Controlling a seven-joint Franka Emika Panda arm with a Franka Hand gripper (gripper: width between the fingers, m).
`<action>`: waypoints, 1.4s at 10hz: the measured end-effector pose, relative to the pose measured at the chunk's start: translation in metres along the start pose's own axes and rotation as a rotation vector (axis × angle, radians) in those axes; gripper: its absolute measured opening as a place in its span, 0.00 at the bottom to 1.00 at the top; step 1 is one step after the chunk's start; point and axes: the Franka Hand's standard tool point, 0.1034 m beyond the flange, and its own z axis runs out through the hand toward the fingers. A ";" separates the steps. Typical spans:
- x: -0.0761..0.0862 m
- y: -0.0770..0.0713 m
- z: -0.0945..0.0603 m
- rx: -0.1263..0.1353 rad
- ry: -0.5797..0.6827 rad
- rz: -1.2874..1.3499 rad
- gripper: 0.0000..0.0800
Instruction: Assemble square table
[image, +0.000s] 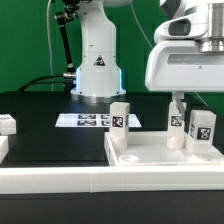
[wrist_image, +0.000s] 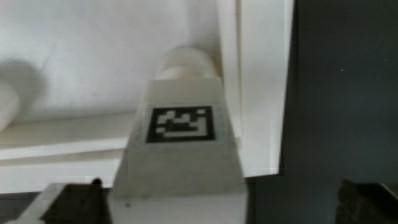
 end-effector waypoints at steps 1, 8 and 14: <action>0.000 0.001 0.000 0.000 0.000 0.001 0.81; 0.005 0.015 0.001 -0.007 0.007 0.018 0.36; 0.005 0.014 0.001 -0.004 0.007 0.232 0.36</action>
Offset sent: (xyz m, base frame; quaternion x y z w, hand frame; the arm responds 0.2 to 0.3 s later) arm 0.0033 -0.0055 0.0033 0.0014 -0.0016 -0.0040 1.0000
